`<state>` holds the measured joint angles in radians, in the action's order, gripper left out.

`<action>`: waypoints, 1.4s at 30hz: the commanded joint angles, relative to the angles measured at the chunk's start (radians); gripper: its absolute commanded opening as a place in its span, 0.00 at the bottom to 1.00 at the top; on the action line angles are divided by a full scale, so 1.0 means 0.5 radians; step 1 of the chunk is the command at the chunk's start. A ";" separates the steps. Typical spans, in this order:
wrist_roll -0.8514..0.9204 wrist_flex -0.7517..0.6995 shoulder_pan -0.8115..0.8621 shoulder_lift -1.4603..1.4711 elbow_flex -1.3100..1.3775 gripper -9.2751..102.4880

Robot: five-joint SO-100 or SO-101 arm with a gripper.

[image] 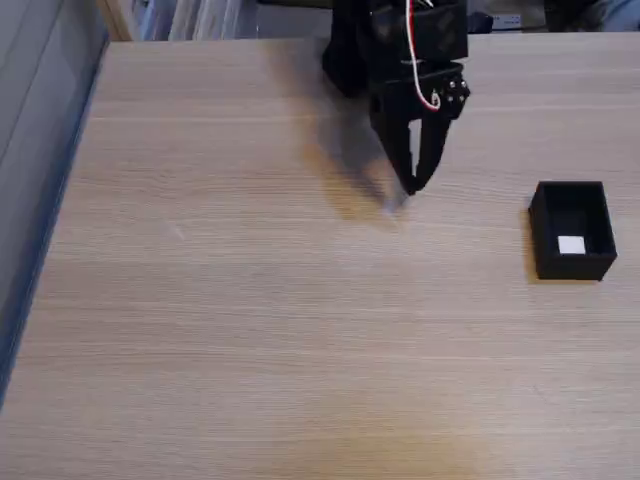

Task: Pick a white block and place it in the black box.

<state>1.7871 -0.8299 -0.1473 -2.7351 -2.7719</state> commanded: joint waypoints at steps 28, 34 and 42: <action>-0.350 -1.034 0.261 -1.190 -0.669 0.08; -0.368 -1.034 0.276 -1.193 -0.669 0.08; -0.368 -1.037 0.255 -1.193 -0.669 0.08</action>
<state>1.6091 -1.3407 -0.0123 -3.3257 -3.0925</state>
